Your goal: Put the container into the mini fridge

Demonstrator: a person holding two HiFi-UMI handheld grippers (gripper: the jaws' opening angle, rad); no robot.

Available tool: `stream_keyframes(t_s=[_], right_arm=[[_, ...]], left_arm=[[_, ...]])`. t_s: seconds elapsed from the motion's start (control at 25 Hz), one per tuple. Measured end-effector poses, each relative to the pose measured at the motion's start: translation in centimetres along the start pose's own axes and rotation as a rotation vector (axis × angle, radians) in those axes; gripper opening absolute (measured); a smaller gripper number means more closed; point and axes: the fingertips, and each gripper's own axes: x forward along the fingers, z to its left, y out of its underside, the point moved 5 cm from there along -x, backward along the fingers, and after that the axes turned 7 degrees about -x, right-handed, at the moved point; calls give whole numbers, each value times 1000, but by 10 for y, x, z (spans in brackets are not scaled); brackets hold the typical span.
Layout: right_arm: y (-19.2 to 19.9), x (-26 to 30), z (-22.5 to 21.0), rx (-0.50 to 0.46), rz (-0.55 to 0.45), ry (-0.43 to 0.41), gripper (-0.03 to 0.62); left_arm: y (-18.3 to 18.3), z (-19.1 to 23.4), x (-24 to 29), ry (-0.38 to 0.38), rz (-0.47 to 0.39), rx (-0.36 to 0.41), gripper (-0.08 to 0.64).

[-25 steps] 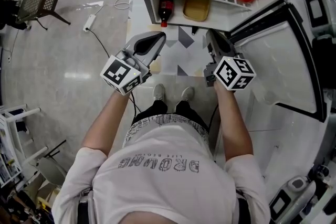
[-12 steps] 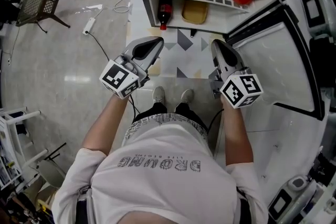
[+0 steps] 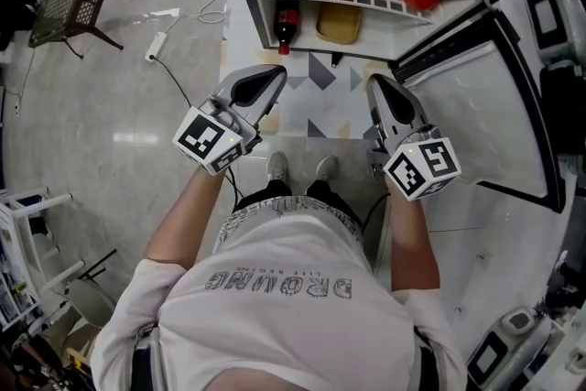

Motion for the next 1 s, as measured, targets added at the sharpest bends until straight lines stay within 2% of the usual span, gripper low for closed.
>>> stream_keyframes(t_s=[1.0], right_arm=[[-3,8,-3,-33,22,-34,0]], left_arm=[[-1,1,11,-6,-3,-1,5]])
